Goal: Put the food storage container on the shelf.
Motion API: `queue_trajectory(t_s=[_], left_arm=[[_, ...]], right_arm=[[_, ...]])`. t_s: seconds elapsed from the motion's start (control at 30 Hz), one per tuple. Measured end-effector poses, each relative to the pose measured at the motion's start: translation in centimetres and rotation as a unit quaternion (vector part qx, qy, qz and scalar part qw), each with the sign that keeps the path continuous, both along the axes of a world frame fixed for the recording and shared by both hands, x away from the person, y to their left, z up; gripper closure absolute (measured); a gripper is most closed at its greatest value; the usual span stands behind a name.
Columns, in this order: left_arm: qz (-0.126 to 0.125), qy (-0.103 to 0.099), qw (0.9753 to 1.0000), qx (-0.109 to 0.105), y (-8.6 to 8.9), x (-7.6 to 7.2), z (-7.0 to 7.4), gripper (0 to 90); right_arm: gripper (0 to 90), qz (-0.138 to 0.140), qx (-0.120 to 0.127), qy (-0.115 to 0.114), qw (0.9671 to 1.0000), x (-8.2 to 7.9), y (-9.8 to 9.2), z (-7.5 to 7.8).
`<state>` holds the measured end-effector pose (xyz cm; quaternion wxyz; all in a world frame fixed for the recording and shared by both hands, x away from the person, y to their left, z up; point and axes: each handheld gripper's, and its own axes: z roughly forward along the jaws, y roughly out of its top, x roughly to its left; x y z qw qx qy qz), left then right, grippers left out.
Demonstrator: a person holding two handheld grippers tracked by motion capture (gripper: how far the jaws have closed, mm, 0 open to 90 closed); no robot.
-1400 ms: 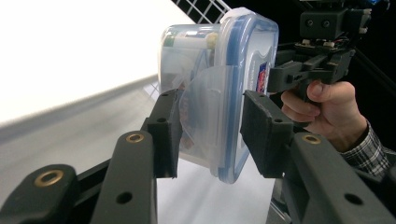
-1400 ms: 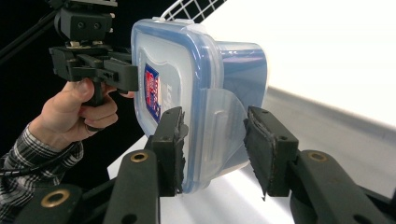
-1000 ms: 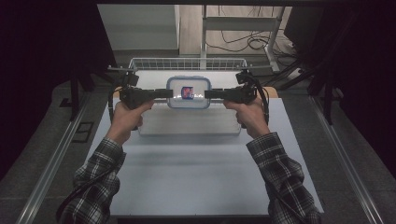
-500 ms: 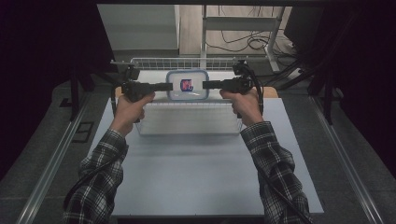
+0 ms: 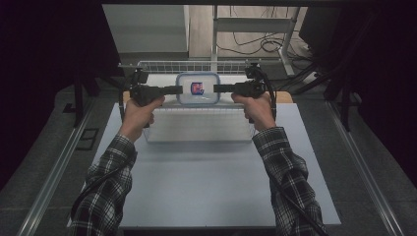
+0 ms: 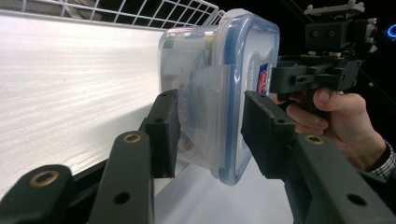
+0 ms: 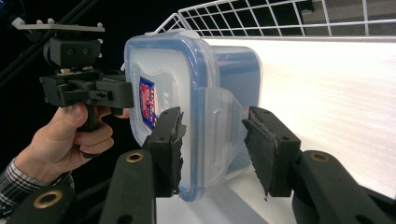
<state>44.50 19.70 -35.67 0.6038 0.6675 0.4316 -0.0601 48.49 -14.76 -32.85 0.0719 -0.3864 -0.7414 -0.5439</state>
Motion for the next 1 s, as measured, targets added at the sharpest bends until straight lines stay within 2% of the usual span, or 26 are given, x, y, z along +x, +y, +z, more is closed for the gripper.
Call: queue_trajectory(t_s=[0.1, 0.2, 0.3, 0.33, 0.37, 0.4, 0.5, 0.57, 0.7, 0.87, 0.97, 1.0], left_arm=[[0.007, -0.002, 0.9999, 0.012, -0.1, 0.0, 0.0, 56.2], [0.007, 0.0, 1.0, 0.005, -0.1, -0.1, -0.2, 56.6], [0.005, -0.001, 1.0, 0.008, 0.0, 0.0, -0.2, 56.9], [0.006, -0.005, 0.9999, 0.015, -0.1, -0.1, -0.2, 63.3], [0.01, -0.006, 0.9994, 0.032, -0.4, -0.1, -0.1, 63.4], [0.012, -0.007, 0.9991, 0.039, -0.5, -0.1, -0.1, 62.0], [0.01, -0.003, 0.9995, 0.031, -0.6, 0.0, -0.2, 61.5], [0.007, -0.004, 0.9996, 0.028, -0.7, 0.0, -0.1, 61.5], [0.012, -0.005, 0.9993, 0.035, -0.9, 0.0, 0.0, 60.3], [0.029, -0.016, 0.998, 0.054, -1.2, -0.1, 0.5, 58.4], [0.044, -0.027, 0.9961, 0.072, -1.4, 0.0, 1.0, 55.7], [0.048, -0.029, 0.9956, 0.074, -1.5, 0.1, 1.1, 55.1]], right_arm=[[54.9, -0.005, -0.01, -0.007, 0.9999, -0.1, 0.1, 0.1], [54.9, -0.003, -0.014, -0.011, 0.9998, -0.1, 0.1, 0.2], [54.3, -0.004, -0.017, -0.012, 0.9998, -0.1, 0.2, 0.3], [53.2, -0.008, -0.024, -0.016, 0.9996, -0.2, 0.2, 0.3], [51.5, -0.013, -0.034, -0.022, 0.9991, -0.2, 0.3, 0.4], [49.5, -0.016, -0.042, -0.024, 0.9987, -0.2, 0.4, 0.4], [49.2, -0.021, -0.046, -0.026, 0.9984, -0.2, 0.4, 0.3], [53.4, -0.026, -0.05, -0.033, 0.9978, -0.2, 0.3, 0.5], [51.8, -0.031, -0.071, -0.048, 0.9958, -0.3, 0.6, 0.8], [53.3, -0.05, -0.078, -0.062, 0.9938, -0.6, 0.8, 0.9], [55.4, -0.067, -0.087, -0.079, 0.9909, -0.7, 1.0, 1.1], [56.2, -0.073, -0.097, -0.087, 0.9888, -0.8, 1.3, 1.2]])
